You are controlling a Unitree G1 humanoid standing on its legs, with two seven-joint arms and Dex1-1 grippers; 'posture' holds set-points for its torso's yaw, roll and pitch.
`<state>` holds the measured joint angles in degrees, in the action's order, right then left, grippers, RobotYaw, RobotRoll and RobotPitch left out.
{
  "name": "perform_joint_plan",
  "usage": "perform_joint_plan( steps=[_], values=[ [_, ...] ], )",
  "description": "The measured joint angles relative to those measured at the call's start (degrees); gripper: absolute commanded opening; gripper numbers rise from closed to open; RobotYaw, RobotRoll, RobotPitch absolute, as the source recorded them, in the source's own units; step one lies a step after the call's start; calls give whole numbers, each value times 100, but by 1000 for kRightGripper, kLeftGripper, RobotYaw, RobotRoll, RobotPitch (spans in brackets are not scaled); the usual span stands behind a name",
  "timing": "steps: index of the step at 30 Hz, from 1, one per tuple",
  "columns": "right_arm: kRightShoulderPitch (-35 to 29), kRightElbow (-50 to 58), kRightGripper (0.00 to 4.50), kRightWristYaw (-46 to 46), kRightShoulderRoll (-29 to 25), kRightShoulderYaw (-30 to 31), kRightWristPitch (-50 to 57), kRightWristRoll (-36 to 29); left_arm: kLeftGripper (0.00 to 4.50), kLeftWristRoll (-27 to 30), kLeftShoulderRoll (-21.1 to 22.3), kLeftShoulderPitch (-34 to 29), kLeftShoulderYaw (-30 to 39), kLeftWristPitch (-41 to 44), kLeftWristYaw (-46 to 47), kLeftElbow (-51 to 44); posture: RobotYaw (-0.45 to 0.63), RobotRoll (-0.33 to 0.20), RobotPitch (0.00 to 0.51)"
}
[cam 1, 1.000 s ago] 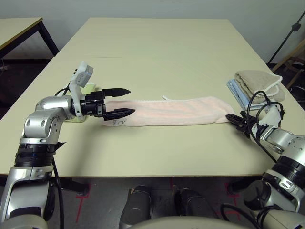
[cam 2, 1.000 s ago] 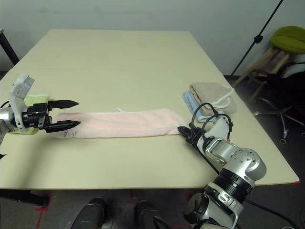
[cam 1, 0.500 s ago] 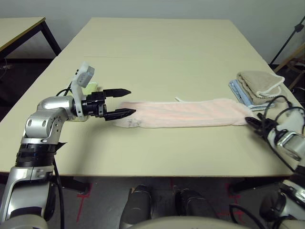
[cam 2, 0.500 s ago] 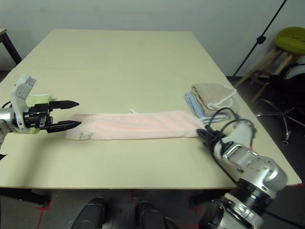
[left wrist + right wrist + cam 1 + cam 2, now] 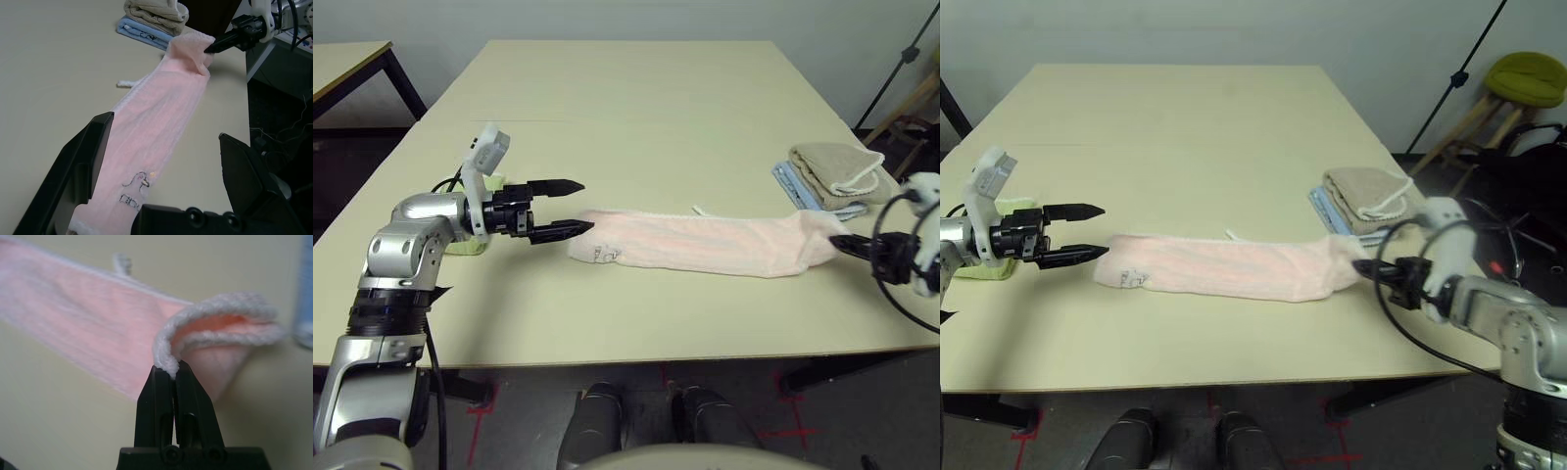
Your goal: Fold the towel and set it aside.
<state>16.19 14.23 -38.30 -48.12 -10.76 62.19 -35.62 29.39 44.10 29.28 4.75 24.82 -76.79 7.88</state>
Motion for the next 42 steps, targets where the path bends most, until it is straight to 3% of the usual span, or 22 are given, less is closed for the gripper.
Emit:
perform_joint_plan(
  steps=[5, 12, 26, 29, 33, 39, 40, 42],
  values=[
    [680, 8, 50, -56, 369, 849, -120, 201, 4500, 4, -4, -46, 0, 34, 64, -25, 130, 0, 99],
    [979, -195, 50, 60, 1040, 1662, -185, 527, 4500, 29, -3, -152, 8, 86, 152, -129, 142, 0, 100],
    [921, -157, 50, 372, 1533, 1990, -34, 773, 4500, 69, -14, -180, 0, 149, 228, -146, 139, 0, 96],
    [883, -112, 729, 361, 1534, 2103, -10, 804, 4500, 64, -15, -173, -53, 311, 334, -188, 139, 0, 96],
    [882, 148, 2140, 1, 1341, 2008, 150, 507, 4500, 59, -54, -118, -147, 696, 623, -375, 131, 0, 88],
    [873, 310, 4263, -840, 326, 1029, -53, 32, 4500, -33, -572, 359, -470, 923, 1109, -463, 119, 0, 82],
    [840, 280, 4477, -1004, 160, 834, -217, 5, 4500, -54, -692, 483, -526, 954, 1221, -459, 114, 0, 81],
    [702, 14, 4477, -1308, -212, 507, -729, 78, 4500, -116, -1015, 769, -612, 982, 1481, -445, 107, 0, 81]
  ],
)
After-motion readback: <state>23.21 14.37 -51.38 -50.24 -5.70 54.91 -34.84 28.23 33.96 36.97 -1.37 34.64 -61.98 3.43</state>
